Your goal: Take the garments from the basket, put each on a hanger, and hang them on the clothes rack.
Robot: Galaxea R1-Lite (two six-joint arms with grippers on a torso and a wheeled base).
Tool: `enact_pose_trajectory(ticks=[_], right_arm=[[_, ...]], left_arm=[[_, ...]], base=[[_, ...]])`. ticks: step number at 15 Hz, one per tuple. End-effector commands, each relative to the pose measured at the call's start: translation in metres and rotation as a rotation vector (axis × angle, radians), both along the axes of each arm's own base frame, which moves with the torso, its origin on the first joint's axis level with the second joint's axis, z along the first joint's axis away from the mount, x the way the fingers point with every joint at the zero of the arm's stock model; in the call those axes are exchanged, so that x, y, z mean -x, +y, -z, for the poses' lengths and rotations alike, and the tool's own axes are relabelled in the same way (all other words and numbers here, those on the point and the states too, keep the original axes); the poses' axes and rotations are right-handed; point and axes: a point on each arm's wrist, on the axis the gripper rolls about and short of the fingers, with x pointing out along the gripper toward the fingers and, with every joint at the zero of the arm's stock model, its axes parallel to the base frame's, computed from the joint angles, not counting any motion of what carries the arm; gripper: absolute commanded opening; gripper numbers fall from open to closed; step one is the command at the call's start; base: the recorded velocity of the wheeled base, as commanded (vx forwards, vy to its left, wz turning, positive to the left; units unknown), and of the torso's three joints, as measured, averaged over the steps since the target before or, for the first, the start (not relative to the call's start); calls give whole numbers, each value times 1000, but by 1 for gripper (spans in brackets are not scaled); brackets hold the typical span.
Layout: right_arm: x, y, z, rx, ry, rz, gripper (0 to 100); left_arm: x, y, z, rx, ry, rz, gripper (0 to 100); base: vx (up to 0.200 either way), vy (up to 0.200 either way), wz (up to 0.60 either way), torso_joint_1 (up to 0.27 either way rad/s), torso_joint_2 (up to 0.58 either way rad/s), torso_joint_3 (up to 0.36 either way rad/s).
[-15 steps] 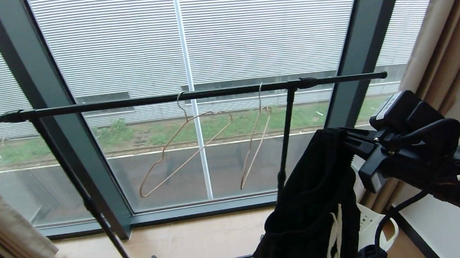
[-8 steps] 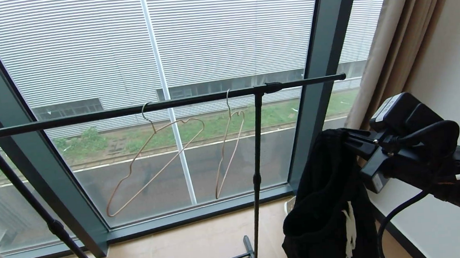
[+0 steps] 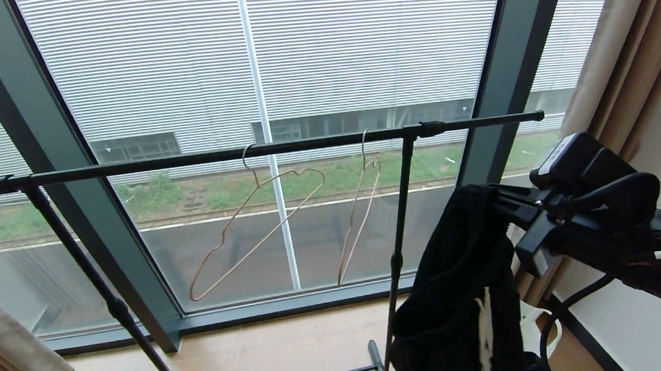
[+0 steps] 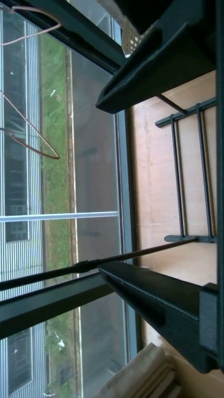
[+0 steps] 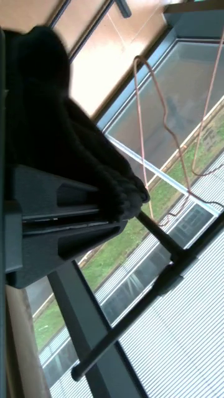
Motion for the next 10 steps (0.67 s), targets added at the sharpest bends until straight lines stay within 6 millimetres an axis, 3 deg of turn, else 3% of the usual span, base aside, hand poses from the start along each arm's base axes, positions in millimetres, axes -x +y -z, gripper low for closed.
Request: enact_pose_trajectory(ticks=[1, 3, 7, 10], right_arm=[[1, -1, 0, -2, -3, 0, 0], [1, -1, -1, -3, -6, 0, 0], [0, -1, 0, -1, -3, -2, 0], [3, -3, 12, 26, 7, 27, 0]], left_arm=[[0, 0, 0, 0, 0, 0, 100], [0, 0, 0, 0, 0, 0, 100], [0, 0, 0, 0, 0, 0, 100], [0, 0, 0, -27, 2, 7, 100]], base=[[0, 0, 0, 163, -349, -178], [0, 0, 0, 154, -346, -176], [0, 0, 0, 10, -21, -12], [0, 0, 0, 0, 0, 0]])
